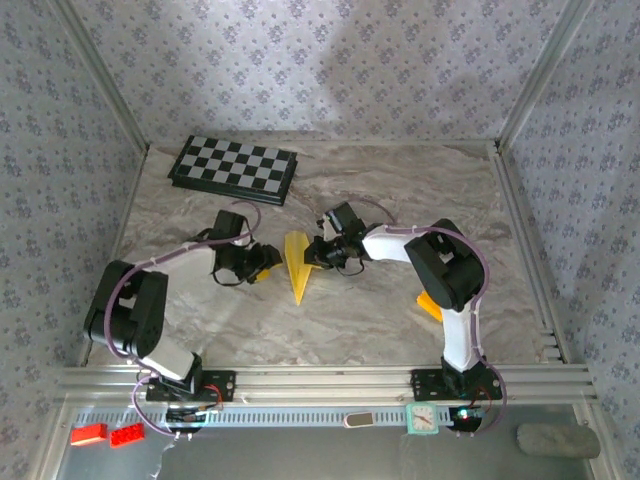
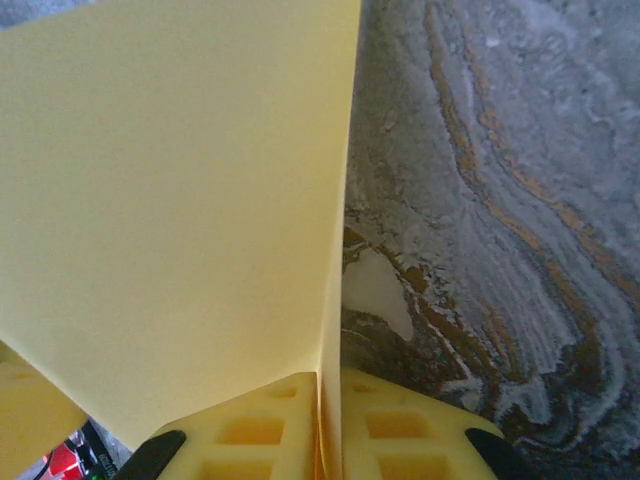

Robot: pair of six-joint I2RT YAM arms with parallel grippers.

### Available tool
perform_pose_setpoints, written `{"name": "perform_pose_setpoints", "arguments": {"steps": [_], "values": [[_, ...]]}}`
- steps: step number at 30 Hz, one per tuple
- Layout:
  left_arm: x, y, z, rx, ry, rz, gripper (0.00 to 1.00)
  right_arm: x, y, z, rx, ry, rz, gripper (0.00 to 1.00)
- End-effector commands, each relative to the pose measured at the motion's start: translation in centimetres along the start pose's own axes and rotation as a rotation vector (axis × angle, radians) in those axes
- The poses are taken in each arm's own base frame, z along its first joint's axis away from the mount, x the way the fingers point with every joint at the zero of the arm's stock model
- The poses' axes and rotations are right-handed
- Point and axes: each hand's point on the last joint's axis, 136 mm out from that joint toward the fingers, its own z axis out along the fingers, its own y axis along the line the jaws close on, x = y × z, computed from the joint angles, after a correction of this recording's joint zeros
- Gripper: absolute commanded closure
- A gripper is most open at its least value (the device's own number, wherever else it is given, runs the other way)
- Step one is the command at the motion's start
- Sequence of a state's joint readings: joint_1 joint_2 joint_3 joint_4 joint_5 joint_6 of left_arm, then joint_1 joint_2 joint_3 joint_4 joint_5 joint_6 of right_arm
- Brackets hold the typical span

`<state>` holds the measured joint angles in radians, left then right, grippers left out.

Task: Fold a paper plane with a square sheet of paper (pick it up from the middle)
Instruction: Turn over the paper plane at the center of the table, then move the paper plane to the center of the table.

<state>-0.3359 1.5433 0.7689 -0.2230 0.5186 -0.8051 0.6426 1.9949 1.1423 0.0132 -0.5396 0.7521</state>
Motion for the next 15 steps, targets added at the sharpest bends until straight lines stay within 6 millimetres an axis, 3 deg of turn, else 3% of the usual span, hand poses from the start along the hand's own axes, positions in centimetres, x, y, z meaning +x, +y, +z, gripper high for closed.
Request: {"name": "perform_pose_setpoints", "arguments": {"steps": [1, 9, 15], "values": [[-0.6, -2.5, 0.1, 0.079, 0.006, 0.038, 0.51, -0.1, 0.2, 0.0, -0.02, 0.002, 0.001, 0.86], [-0.8, -2.8, 0.4, 0.074, 0.003, 0.042, 0.49, 0.0, 0.1, 0.0, -0.013, 0.006, 0.0, 0.87], [-1.1, -2.8, 1.5, 0.037, 0.035, 0.034, 0.58, 0.0, 0.1, 0.0, -0.012, 0.007, 0.002, 0.87]]}}
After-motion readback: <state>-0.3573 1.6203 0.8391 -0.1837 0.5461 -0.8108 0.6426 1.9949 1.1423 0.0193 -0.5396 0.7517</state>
